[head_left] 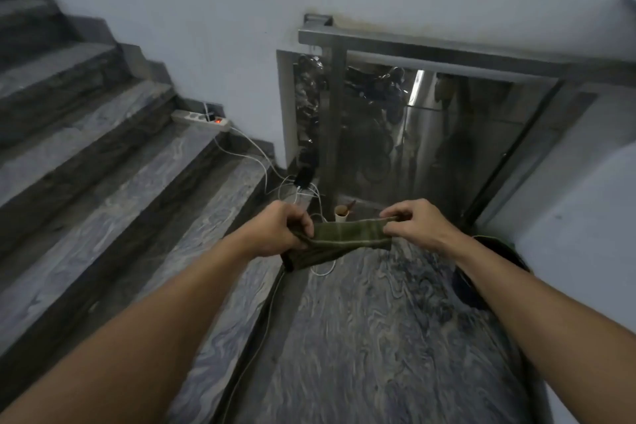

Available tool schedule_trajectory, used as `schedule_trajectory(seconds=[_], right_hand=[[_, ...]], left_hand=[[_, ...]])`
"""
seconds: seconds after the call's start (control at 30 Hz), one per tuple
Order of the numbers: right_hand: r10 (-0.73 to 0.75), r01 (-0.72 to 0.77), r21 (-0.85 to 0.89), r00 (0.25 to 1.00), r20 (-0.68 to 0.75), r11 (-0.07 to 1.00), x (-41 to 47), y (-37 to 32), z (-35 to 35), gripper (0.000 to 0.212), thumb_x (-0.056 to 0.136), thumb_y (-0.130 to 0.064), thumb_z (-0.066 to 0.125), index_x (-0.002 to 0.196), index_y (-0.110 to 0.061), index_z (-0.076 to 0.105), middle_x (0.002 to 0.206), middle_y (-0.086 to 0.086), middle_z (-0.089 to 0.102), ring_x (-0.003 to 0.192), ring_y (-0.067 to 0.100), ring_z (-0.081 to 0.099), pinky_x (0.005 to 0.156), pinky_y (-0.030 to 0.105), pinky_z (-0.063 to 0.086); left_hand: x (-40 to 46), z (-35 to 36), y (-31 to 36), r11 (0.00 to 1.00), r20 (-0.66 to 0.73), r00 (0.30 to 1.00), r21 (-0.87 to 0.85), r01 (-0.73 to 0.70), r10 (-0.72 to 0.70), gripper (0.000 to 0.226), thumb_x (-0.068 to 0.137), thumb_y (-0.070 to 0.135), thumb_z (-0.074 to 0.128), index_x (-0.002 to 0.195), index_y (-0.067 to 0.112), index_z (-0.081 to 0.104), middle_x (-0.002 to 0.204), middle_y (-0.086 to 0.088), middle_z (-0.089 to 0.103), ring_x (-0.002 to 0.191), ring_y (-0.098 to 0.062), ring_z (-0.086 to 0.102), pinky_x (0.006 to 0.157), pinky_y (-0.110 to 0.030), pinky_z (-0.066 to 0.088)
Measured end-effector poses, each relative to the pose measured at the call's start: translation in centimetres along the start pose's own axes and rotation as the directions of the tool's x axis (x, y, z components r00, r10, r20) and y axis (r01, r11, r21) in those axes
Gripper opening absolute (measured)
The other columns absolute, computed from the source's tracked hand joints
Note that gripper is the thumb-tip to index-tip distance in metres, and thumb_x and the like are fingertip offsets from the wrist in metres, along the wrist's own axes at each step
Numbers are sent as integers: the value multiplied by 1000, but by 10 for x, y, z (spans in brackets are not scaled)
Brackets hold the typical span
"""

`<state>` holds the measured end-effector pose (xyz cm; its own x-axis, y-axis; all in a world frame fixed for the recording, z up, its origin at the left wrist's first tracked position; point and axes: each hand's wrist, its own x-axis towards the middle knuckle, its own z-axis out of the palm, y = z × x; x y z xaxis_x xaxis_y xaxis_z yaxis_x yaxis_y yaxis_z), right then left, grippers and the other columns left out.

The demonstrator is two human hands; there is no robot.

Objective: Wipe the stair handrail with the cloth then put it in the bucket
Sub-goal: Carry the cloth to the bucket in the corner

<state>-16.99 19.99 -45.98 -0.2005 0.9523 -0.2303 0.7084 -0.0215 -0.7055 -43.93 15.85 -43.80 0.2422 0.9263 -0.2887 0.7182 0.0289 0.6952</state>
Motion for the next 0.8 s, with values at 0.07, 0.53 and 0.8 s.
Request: schedule_trajectory(seconds=[0.07,0.53,0.8], right_hand=[[-11,11,-54,1000,2,998,15,-4,-24,42,61,-46,80,97,-26,72,93,-9,68,89,8,63,83,29,51],[-57,-1,-369,987,-148,930,110,-8,-99,21,76,-37,73,93,-25,71,88,-5,56,89,20,57,81,38,49],[240,-336,-384,930,-277,860,139,32,-127,28,83,-37,67,107,-23,69,107,2,56,102,24,54,87,40,47]], left_hand=[[24,-15,16,997,48,998,-68,36,-33,17,71,7,77,82,18,70,90,-2,67,80,-17,66,68,-22,55],[184,-73,63,993,3,994,48,-108,108,31,76,4,73,97,24,60,101,3,67,95,-16,64,84,-33,56],[302,-57,96,940,206,950,198,-276,235,22,81,12,70,101,20,73,97,-3,70,89,-16,66,82,-36,58]])
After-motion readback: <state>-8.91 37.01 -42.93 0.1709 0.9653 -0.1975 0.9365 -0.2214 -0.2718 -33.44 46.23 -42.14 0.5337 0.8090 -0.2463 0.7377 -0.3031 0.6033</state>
